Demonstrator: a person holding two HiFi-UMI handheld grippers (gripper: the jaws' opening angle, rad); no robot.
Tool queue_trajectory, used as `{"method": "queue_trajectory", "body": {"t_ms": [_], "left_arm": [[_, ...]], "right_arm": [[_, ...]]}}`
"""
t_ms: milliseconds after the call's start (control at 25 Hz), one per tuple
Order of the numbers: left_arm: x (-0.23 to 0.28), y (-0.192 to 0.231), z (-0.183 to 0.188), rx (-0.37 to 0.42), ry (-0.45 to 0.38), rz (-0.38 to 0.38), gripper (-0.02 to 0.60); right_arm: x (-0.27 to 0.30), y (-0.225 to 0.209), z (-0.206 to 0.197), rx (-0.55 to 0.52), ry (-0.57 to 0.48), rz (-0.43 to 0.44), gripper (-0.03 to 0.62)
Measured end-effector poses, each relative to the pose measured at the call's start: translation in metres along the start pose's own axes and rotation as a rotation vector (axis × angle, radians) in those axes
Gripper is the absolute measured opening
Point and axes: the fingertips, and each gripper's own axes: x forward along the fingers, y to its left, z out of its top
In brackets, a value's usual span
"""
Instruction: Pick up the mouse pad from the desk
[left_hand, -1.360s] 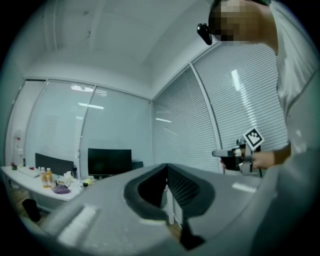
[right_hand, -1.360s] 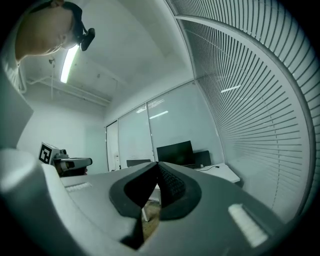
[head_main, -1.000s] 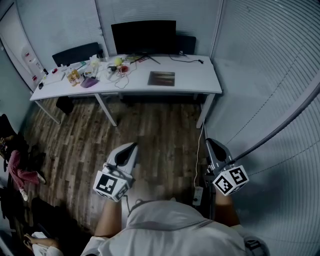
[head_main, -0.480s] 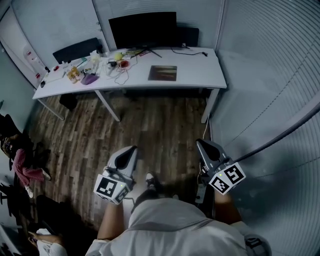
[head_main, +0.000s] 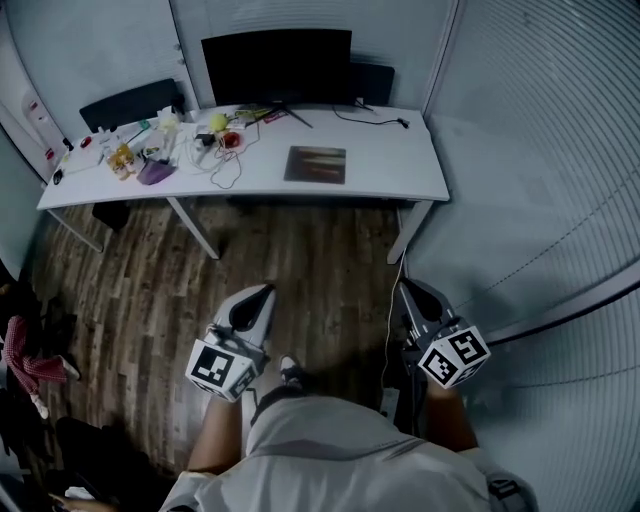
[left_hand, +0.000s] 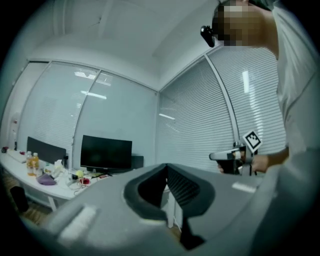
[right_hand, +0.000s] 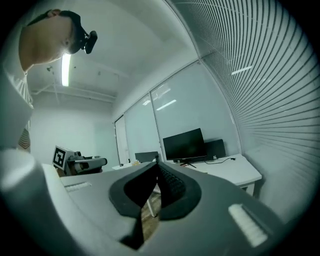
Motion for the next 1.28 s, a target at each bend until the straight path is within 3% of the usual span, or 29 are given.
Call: {"method": "queue_trajectory", "body": {"t_ms": [240, 400, 760, 1040, 1280], "left_arm": [[0.045, 0.098, 0.006, -0.026, 0.021, -0.049, 0.002], [0.06, 0.152, 0.0, -0.053, 0.044, -0.061, 0.002], [0.093, 0.232, -0.02, -0.071, 0.047, -0.088, 0.002], [0.163, 0.266, -0.025, -0.068, 0.051, -0.07, 0.002], [0.261, 0.286, -0.026, -0.065, 0.054, -0.041, 0.002]], "right_arm": [[0.096, -0.022, 0.011, 0.053, 0.036, -0.074, 0.003], [0.155, -0.022, 0.012, 0.058, 0.021, -0.072, 0.003], [0.243, -0.044, -0.01, 0.097, 0.087, -0.114, 0.003], [0.296, -0.111, -0.006, 0.117, 0.089, -0.11, 0.003], [0.344, -0.201, 0.007, 0.129, 0.08, -0.086, 0.003]]}}
